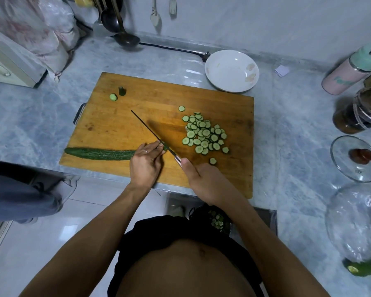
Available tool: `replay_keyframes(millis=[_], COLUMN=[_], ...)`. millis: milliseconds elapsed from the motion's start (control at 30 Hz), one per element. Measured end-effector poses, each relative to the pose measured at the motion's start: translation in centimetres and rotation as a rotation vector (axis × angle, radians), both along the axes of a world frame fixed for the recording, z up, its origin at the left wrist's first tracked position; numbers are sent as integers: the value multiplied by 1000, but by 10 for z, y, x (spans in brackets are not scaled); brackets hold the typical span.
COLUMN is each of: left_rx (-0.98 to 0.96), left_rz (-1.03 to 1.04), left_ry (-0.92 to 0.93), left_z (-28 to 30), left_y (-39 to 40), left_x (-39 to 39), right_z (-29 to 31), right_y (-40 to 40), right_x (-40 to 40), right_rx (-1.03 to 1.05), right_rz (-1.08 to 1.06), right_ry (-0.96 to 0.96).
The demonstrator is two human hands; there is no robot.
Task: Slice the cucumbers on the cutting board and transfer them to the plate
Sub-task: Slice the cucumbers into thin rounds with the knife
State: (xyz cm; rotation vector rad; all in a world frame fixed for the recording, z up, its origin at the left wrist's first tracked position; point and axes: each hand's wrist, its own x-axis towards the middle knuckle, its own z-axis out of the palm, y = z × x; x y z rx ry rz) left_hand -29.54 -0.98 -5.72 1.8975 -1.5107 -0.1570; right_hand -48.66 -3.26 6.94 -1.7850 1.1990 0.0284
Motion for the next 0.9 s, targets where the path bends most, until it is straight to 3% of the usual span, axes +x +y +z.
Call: replay_keyframes(millis=[367,634,901], left_rx=[15,25,-2], left_rz=[11,-20,-51], left_ry=[6,-16,11], left_z=[-1,4,11], left_y=[-2,2,6], left_x=[-1,0,5], right_z=[-21,-37,-28], right_y=[-13,-3,-16], right_x=[29,28,8], right_rx=[18,-92,-75], right_rz=[-42,-40,-135], right_ry=[53,30,13])
